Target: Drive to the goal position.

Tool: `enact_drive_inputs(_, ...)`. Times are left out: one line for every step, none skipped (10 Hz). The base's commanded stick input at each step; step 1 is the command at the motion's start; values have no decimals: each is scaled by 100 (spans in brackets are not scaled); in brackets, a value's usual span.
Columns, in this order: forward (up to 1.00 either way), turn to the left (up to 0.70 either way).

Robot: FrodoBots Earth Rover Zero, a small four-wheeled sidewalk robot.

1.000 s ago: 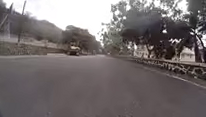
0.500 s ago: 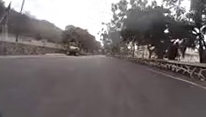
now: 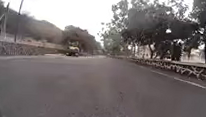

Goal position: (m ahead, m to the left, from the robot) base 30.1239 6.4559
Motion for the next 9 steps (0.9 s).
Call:
enact_drive_inputs(70, 0)
enact_drive_inputs(70, 0)
enact_drive_inputs(70, 0)
enact_drive_inputs(70, 0)
enact_drive_inputs(70, 0)
enact_drive_inputs(70, 0)
enact_drive_inputs(70, 0)
enact_drive_inputs(70, 0)
enact_drive_inputs(70, 0)
